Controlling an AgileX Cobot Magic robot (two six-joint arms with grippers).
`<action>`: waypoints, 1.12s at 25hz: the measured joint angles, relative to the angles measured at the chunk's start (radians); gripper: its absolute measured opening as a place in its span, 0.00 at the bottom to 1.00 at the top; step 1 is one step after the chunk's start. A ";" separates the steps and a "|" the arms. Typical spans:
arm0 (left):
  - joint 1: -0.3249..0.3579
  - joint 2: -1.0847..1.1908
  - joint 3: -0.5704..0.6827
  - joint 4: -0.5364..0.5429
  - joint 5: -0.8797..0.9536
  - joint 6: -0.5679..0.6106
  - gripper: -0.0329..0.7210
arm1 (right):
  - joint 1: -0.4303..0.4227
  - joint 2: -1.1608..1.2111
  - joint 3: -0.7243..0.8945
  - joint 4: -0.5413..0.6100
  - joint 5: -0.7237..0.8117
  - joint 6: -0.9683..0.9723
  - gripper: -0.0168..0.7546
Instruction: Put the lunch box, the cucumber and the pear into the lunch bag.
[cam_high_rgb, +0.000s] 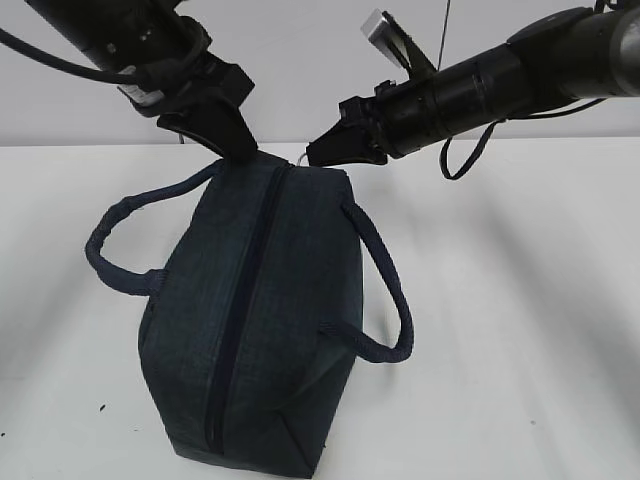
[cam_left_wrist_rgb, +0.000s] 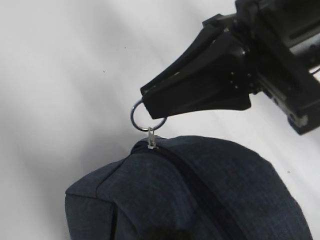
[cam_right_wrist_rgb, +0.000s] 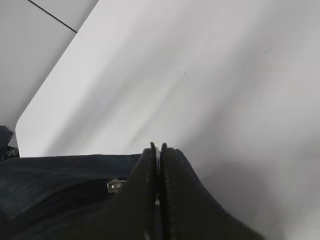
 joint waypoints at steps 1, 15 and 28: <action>0.000 -0.002 0.000 -0.002 0.001 0.003 0.02 | 0.000 0.000 0.000 -0.002 -0.005 0.000 0.03; 0.000 -0.005 0.002 -0.042 -0.052 0.034 0.02 | -0.012 0.058 -0.004 -0.070 -0.073 0.071 0.03; 0.000 0.028 0.001 -0.107 -0.304 0.037 0.01 | -0.044 0.077 -0.005 -0.092 -0.183 0.057 0.08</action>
